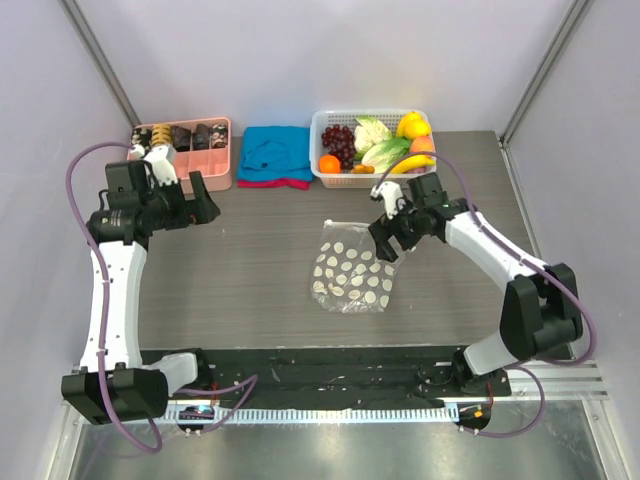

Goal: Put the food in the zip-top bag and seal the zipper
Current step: Pick up the zipper food storage bag at the center of the board.

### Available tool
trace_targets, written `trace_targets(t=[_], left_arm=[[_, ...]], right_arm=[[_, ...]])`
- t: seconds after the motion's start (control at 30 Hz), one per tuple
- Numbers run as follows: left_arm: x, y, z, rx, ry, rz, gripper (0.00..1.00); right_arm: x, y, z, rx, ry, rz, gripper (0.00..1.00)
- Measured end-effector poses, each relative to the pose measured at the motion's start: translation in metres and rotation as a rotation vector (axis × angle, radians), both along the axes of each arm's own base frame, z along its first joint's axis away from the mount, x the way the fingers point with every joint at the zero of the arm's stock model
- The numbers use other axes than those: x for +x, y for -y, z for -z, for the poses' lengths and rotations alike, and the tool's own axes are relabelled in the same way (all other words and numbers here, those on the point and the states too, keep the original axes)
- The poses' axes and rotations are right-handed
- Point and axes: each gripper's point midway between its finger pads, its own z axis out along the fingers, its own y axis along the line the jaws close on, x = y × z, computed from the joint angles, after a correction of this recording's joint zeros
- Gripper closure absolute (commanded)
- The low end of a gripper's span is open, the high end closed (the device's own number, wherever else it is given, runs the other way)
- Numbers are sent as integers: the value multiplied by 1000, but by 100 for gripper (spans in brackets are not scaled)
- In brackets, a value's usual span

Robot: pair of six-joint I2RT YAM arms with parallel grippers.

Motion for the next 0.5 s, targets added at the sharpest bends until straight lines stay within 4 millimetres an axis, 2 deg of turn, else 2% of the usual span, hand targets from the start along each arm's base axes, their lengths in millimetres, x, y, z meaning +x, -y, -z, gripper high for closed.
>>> trace_targets(t=[0.13, 0.27, 0.37, 0.5], left_arm=[[-1, 7, -2, -24, 15, 30, 0], [-4, 14, -4, -49, 26, 61, 0], [-6, 18, -4, -64, 34, 80, 0], [-9, 24, -3, -82, 41, 107, 0]], right_arm=[[0, -12, 24, -66, -14, -78, 7], [12, -14, 41, -130, 8, -111, 7], [23, -13, 45, -157, 29, -124, 7], [31, -14, 41, -168, 68, -158, 6]])
